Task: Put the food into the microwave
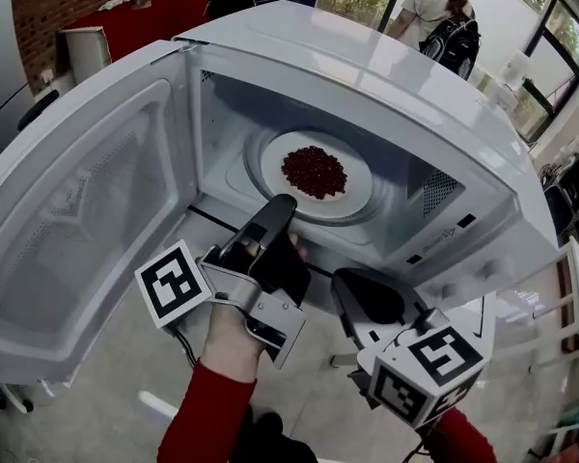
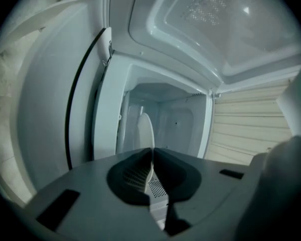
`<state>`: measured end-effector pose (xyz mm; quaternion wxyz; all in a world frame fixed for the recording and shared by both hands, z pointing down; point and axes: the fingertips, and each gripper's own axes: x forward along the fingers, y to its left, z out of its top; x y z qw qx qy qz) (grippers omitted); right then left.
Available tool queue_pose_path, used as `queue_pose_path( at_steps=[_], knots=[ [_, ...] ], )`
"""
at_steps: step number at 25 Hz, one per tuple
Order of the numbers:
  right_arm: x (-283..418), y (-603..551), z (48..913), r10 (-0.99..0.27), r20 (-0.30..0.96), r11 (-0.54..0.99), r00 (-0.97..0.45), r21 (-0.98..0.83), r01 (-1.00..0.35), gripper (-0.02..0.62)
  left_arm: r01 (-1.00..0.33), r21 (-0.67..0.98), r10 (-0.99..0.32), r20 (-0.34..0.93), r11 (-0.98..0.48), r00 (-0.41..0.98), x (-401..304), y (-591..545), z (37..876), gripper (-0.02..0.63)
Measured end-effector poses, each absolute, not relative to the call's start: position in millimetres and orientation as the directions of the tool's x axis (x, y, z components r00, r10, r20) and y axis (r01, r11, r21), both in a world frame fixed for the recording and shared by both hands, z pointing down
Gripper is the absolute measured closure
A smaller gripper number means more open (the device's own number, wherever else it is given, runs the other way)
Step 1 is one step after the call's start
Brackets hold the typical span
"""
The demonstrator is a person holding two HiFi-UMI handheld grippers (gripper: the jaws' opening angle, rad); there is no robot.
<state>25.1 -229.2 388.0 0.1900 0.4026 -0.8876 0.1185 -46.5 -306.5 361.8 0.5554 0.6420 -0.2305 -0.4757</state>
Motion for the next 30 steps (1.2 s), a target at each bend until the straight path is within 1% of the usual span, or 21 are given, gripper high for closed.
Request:
queue_pose_path(
  at_steps=[3, 10, 16, 26, 30],
  knots=[
    [20, -240, 388, -0.673, 0.405, 0.659, -0.619, -0.051, -0.750, 0.581, 0.213, 0.941, -0.827, -0.333, -0.262, 0.452, -43, -318, 365, 0.583],
    [12, -255, 390, -0.637, 0.459, 0.671, -0.619, -0.065, -0.738, 0.581, 0.200, 0.952, -0.835, -0.301, -0.233, 0.461, -38, -338, 365, 0.583],
    [10, -279, 385, -0.623, 0.484, 0.650, -0.614, -0.117, -0.751, 0.581, 0.165, 0.961, -0.841, -0.274, -0.222, 0.467, -44, -368, 355, 0.583],
    [9, -278, 390, -0.605, 0.534, 0.667, -0.590, -0.064, -0.742, 0.581, 0.018, 0.990, -0.856, -0.128, -0.137, 0.500, -50, -379, 364, 0.583],
    [8, -283, 392, -0.591, 0.554, 0.663, -0.586, -0.080, -0.744, 0.581, -0.076, 0.993, -0.849, -0.037, -0.091, 0.527, -48, -385, 368, 0.583]
  ],
)
